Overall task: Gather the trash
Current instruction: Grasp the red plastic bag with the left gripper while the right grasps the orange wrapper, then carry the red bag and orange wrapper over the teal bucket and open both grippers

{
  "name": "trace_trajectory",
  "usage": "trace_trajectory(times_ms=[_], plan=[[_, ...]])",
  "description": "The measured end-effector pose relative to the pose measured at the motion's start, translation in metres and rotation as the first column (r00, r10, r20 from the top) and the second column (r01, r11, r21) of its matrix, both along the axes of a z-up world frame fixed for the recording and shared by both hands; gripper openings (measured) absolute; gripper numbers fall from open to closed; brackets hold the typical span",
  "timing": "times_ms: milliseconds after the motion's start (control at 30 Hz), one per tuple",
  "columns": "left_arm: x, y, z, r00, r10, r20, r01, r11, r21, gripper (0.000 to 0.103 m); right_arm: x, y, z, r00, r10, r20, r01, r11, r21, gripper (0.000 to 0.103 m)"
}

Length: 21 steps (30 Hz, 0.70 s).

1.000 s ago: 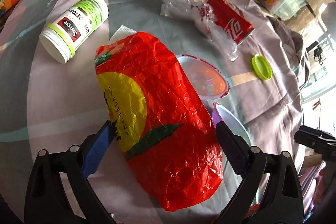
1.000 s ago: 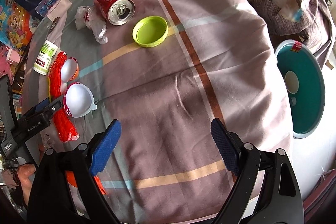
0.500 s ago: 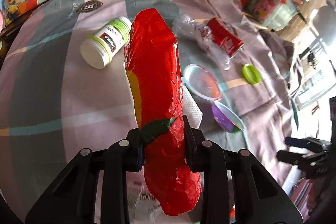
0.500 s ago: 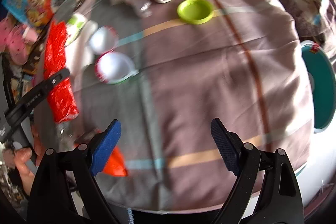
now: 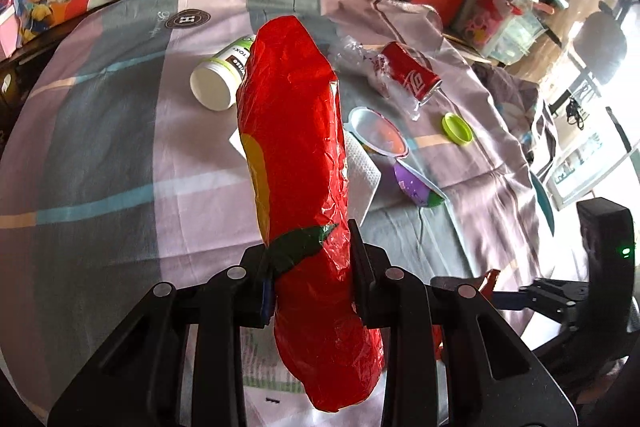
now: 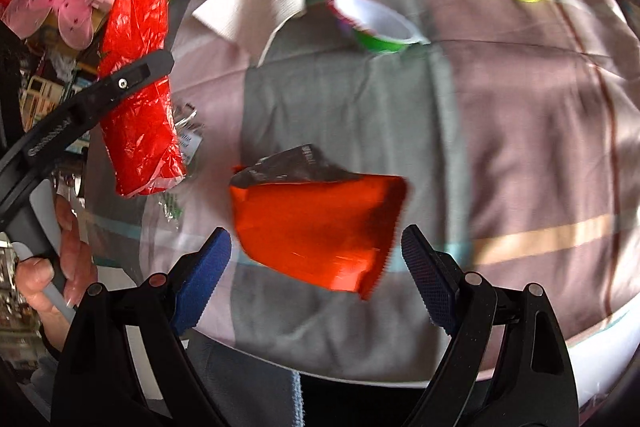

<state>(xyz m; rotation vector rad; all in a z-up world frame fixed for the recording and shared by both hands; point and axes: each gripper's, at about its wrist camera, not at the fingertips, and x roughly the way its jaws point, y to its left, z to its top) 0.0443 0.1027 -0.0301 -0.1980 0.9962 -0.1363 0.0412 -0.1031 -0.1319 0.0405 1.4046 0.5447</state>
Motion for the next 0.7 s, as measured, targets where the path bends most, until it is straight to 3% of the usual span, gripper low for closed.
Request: trace_trajectory(times_ms=[67,167,200,267,300,500,700], plan=[[-0.002,0.003,0.000,1.000,0.005,-0.002,-0.005,1.000,-0.005,0.031,-0.001,0.006,-0.005,1.000,0.008,0.011,-0.008,1.000,-0.017,0.083],[-0.003,0.004,-0.002,1.000,0.008,-0.007,-0.008,1.000,-0.003,0.031,-0.005,0.009,-0.005,0.998,0.026,0.053,-0.025,1.000,-0.017,0.067],[-0.003,0.004,-0.003,1.000,0.007,-0.010,-0.007,1.000,-0.004,0.031,-0.006,0.008,-0.002,0.997,0.030,0.068,-0.029,0.999,-0.017,0.056],[-0.001,0.002,-0.004,1.000,0.000,-0.015,0.000,1.000,-0.006,0.031,-0.006,0.003,0.004,0.994,0.025,0.102,-0.022,0.999,-0.030,0.050],[-0.001,0.000,-0.003,1.000,-0.003,-0.014,0.003,1.000,-0.004,0.031,-0.006,0.000,0.007,0.993,0.018,0.115,-0.014,0.999,-0.034,0.040],[0.002,-0.027,0.006,0.998,-0.064,0.003,0.064,0.998,-0.004,0.031,0.002,-0.036,0.025,0.988,-0.076,0.135,0.076,0.997,0.010,0.040],[0.013,-0.075,0.016,0.988,-0.151,0.011,0.151,0.988,0.020,0.031,0.012,-0.093,0.053,0.959,-0.202,0.198,0.196,0.979,0.048,0.041]])
